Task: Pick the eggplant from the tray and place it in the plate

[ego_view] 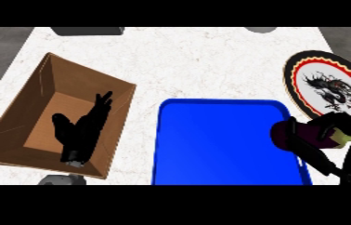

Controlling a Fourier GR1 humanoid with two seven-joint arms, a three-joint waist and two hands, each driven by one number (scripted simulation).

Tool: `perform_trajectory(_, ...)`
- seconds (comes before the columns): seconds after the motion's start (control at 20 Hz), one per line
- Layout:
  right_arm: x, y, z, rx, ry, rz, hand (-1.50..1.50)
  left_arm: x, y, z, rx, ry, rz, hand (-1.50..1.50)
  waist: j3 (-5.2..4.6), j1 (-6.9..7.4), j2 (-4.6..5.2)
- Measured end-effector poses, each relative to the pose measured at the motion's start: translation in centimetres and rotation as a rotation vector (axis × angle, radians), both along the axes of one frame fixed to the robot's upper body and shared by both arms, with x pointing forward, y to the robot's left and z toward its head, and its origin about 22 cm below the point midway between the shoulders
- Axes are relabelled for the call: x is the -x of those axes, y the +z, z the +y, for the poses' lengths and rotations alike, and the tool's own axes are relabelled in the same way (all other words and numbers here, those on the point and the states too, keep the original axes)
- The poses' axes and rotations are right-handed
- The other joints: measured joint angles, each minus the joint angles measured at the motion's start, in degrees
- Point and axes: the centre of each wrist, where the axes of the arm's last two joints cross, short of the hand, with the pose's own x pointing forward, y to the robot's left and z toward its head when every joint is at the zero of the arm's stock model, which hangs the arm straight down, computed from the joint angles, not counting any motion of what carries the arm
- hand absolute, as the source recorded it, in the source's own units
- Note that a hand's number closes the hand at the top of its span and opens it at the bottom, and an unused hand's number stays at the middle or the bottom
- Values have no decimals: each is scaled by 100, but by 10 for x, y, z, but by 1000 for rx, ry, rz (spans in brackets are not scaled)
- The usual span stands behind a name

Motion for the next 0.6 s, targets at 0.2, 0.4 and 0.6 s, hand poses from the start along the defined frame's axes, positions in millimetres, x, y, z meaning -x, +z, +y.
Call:
perform_trajectory(0.2, -27, -6, -39, 15, -94, -39, 150, -2, 0, -4, -3, -5, -2, 0, 1, 63, 16)
perform_trajectory(0.4, -54, -10, -78, 22, -156, -62, 150, -3, 0, -6, 1, -19, -11, 0, 6, 119, 27)
perform_trajectory(0.6, -76, -12, -118, 29, -187, -72, 150, -4, 1, -10, 1, -30, -10, 0, 1, 188, 50)
